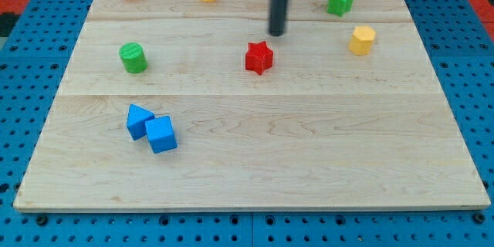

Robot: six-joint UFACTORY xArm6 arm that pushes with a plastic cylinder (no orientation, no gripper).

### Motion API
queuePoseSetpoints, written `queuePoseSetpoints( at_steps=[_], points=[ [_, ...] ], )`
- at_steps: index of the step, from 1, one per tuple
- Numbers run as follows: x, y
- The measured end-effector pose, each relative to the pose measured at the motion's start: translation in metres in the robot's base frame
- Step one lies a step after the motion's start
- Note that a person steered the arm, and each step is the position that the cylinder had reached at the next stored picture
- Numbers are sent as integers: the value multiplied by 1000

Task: Separate the blue cube from blue triangle

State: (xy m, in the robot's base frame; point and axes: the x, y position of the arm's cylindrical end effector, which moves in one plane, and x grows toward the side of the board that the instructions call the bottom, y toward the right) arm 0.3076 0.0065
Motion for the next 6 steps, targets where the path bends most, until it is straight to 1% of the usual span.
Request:
queuePoseSetpoints(
  at_steps=[1, 4, 6],
  points=[
    [12, -70],
    [29, -93],
    [38, -90]
  ],
)
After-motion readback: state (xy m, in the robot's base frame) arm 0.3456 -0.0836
